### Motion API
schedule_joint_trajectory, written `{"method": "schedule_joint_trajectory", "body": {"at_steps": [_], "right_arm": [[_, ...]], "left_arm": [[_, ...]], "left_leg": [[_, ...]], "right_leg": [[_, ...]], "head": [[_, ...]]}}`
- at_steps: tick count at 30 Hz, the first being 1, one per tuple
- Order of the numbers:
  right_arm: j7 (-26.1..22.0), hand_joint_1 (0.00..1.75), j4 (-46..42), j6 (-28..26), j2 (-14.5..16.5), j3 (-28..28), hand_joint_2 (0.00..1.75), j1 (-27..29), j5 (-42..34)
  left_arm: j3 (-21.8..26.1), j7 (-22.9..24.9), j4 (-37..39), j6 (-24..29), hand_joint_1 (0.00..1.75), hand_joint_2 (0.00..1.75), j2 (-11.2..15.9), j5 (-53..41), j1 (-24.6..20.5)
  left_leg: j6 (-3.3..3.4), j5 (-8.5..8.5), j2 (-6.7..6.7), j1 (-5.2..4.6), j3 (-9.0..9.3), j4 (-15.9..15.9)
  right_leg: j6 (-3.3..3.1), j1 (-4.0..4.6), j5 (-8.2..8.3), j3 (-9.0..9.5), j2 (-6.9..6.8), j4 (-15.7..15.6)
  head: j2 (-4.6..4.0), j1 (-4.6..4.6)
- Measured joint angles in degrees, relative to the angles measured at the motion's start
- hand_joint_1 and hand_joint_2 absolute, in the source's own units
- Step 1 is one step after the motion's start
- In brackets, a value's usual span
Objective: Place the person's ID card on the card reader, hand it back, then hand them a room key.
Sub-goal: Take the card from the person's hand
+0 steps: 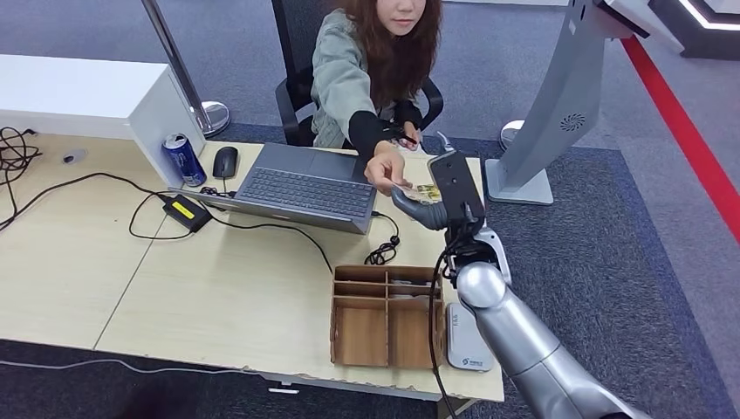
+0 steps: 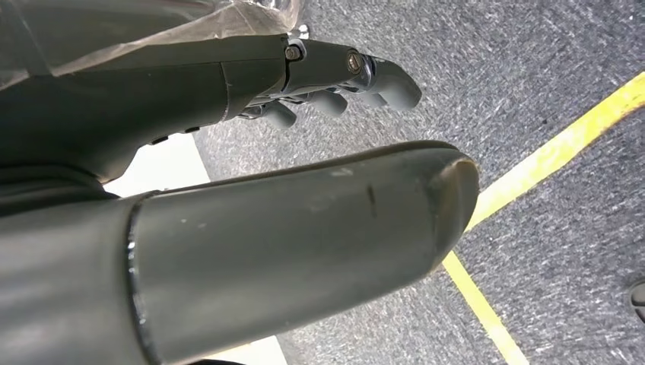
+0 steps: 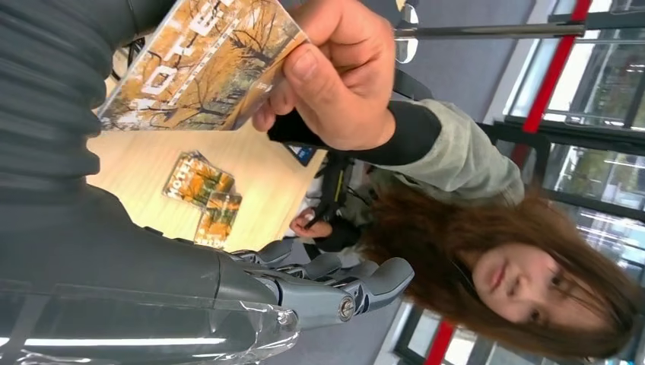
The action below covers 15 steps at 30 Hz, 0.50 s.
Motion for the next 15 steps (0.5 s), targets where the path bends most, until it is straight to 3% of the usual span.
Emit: {"method": "schedule_joint_trajectory", "body": {"at_steps": [12,13,14,15], "right_arm": [[0.0,0.04,3.3,0.5,0.6,1.4,1.75,-0.2,-0.2],[0.1,0.13,3.4,0.5,0.6,1.5,1.75,-0.2,-0.2],[0.2,0.34,3.4,0.6,0.6,1.6,1.75,-0.2,-0.2],[0.4,0.71,3.4,0.6,0.6,1.6,1.75,-0.2,-0.3]], "left_arm": [[-0.2,0.1,0.0,0.0,0.00,0.00,0.2,0.2,0.1],[-0.2,0.1,0.0,0.0,0.00,0.00,0.2,0.2,0.1],[-0.2,0.1,0.0,0.0,0.00,0.00,0.2,0.3,0.1],[-0.2,0.1,0.0,0.0,0.00,0.00,0.2,0.3,0.1]], "left_leg": [[0.00,0.00,0.01,-0.01,-0.01,0.0],[0.00,0.00,0.01,-0.01,-0.01,0.0],[0.00,0.00,0.01,-0.01,-0.01,0.0],[0.00,0.00,0.01,-0.01,-0.01,0.0]], "right_leg": [[0.01,-0.01,0.00,-0.01,0.00,0.0],[0.01,-0.01,0.00,-0.01,0.00,0.0],[0.01,-0.01,0.00,-0.01,0.00,0.0],[0.01,-0.01,0.00,-0.01,0.00,0.0]], "head": [[0.00,0.01],[0.00,0.01],[0.00,0.01],[0.00,0.01]]}}
